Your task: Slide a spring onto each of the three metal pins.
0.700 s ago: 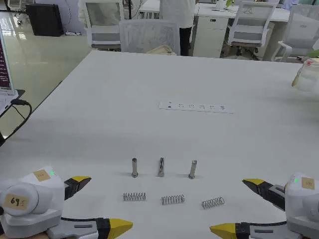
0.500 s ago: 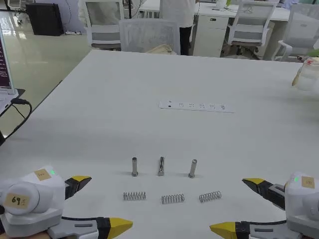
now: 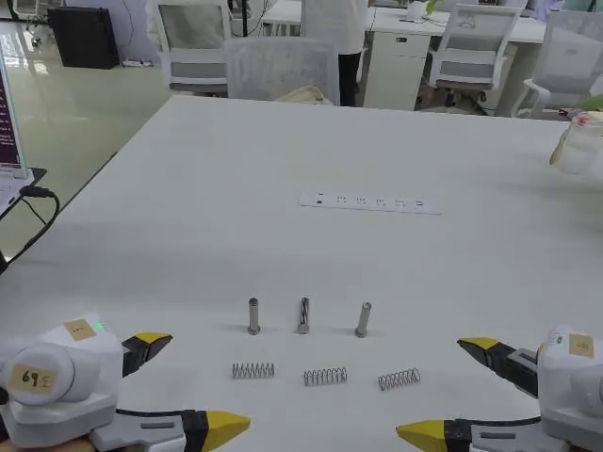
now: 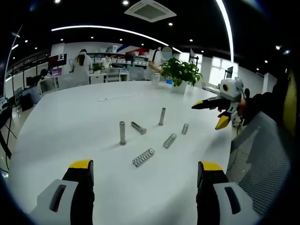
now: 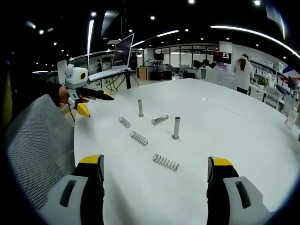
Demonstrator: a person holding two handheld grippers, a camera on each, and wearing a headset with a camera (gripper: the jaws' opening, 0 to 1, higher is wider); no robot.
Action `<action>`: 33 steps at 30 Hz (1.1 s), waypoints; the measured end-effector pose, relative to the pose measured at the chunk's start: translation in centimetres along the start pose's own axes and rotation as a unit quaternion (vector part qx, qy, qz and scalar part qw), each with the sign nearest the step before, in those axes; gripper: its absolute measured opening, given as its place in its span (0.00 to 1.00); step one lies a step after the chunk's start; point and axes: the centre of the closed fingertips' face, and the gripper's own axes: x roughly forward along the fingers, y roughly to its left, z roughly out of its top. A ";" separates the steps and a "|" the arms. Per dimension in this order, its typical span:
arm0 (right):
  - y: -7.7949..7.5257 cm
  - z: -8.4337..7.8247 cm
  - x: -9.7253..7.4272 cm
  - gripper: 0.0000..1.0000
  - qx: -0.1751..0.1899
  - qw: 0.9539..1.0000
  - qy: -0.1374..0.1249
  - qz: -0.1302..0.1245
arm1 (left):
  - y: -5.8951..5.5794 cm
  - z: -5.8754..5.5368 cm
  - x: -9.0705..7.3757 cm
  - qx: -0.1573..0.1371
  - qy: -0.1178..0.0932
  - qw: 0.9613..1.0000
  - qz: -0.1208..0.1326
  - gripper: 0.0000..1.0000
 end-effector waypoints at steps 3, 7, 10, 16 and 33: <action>0.0 0.0 0.0 0.90 0.001 1.000 -0.001 0.000 | 0.0 0.0 0.0 0.001 0.001 1.000 0.000 0.89; 0.0 0.0 0.0 0.90 0.000 1.000 0.000 0.001 | 0.0 0.0 0.0 0.001 0.001 1.000 0.001 0.89; 0.0 0.0 0.0 0.90 0.001 1.000 0.000 0.001 | 0.0 0.0 0.0 0.001 0.001 1.000 0.002 0.89; 0.1 0.0 0.0 0.90 0.001 1.000 0.000 0.002 | 0.1 -0.1 0.0 0.001 0.002 1.000 0.001 0.89; 0.1 0.0 0.1 0.90 0.000 1.000 0.002 0.004 | 0.1 -0.1 0.0 0.003 0.005 1.000 0.001 0.88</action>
